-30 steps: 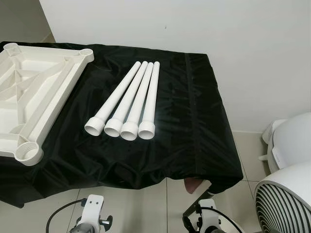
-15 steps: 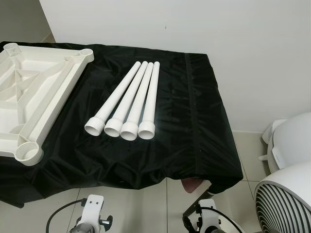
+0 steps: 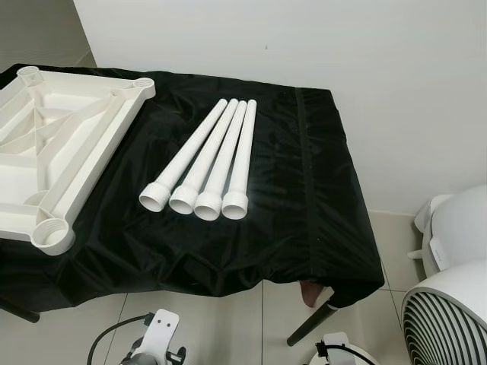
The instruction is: Building children table
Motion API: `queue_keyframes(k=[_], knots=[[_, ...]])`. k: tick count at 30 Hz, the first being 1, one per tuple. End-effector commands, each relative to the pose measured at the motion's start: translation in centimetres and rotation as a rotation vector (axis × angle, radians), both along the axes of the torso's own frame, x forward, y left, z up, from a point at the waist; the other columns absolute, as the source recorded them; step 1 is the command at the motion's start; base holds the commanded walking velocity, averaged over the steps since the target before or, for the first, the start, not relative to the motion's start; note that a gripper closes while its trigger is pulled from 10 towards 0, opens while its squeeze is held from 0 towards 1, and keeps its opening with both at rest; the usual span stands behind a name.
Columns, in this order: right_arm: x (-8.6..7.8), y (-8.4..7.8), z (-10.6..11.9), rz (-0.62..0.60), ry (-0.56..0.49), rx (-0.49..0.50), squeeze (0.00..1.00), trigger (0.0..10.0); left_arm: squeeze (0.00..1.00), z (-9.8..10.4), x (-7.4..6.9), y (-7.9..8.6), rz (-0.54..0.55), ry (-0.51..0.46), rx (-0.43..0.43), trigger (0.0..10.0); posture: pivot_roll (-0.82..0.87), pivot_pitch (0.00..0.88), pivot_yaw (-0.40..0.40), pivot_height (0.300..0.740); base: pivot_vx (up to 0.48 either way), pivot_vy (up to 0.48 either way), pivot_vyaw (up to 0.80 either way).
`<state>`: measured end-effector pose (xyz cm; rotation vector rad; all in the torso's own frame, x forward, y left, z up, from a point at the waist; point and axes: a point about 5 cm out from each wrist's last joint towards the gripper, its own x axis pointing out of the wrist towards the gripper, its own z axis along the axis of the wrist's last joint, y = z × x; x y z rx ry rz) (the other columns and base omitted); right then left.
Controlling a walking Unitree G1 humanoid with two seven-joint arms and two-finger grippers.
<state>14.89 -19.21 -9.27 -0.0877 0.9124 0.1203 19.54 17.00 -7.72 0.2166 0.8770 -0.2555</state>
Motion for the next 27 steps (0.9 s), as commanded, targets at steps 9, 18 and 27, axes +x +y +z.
queue_keyframes(k=[9,18,27], knots=[[-0.99,-0.08,-0.38,-0.015,0.026,-0.003,0.0,10.0,0.0,0.05,0.09,0.35,0.059,-0.001,-0.022,10.0,0.06,0.01,-0.03,0.74,0.0,0.0,0.0],[-1.06,-0.41,-0.36,-0.024,0.022,-0.03,0.0,10.0,0.0,-0.05,0.02,0.0,0.07,0.008,-0.028,10.0,0.06,0.012,-0.03,0.74,0.0,0.0,0.0],[-1.01,-0.32,-0.38,-0.03,0.023,-0.038,0.0,10.0,0.0,-0.21,-0.25,-0.09,0.087,0.017,-0.03,10.0,0.05,0.025,-0.023,0.74,0.0,0.0,0.0]])
